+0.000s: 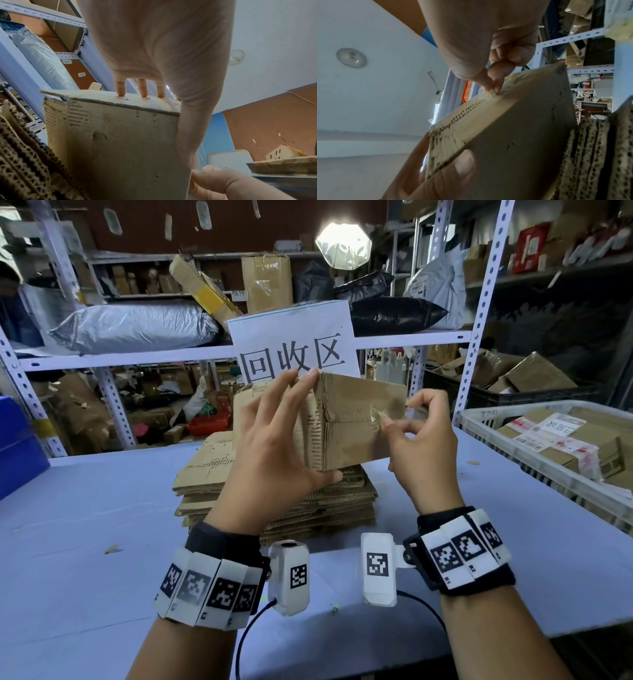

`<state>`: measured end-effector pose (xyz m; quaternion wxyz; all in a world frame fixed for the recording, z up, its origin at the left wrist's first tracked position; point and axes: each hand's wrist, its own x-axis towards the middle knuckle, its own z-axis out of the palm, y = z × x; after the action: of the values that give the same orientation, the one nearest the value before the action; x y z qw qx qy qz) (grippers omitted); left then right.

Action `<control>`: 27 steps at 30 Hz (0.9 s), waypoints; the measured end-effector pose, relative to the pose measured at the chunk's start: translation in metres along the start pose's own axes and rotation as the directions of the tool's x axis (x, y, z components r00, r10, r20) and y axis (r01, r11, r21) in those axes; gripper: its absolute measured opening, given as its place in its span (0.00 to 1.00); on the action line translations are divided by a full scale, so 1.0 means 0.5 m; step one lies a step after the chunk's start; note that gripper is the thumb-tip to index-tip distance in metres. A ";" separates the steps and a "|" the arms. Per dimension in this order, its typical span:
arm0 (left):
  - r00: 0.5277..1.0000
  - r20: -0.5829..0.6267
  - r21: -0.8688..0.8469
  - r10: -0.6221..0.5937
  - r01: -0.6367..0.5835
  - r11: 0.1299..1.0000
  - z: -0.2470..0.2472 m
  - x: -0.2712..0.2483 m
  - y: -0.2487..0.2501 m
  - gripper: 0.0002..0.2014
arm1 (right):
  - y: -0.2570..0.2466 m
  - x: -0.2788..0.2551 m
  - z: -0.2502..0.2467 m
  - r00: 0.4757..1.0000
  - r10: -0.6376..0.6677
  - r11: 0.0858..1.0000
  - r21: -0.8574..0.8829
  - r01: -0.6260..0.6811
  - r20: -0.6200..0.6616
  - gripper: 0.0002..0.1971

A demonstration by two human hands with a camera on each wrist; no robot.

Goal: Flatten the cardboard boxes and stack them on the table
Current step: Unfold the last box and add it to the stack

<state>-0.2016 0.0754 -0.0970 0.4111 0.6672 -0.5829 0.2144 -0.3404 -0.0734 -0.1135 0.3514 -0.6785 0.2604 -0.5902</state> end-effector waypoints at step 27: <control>0.999 0.040 -0.048 -0.020 0.022 0.999 -0.021 0.001 -0.006 0.62 | 0.016 0.013 0.002 0.994 -0.018 0.998 -0.059 0.025 0.111 0.07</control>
<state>-0.1966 0.0836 -0.0917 0.4180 0.6672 -0.5889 0.1826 -0.3377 -0.0832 -0.1157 0.3383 -0.7231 0.2510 -0.5474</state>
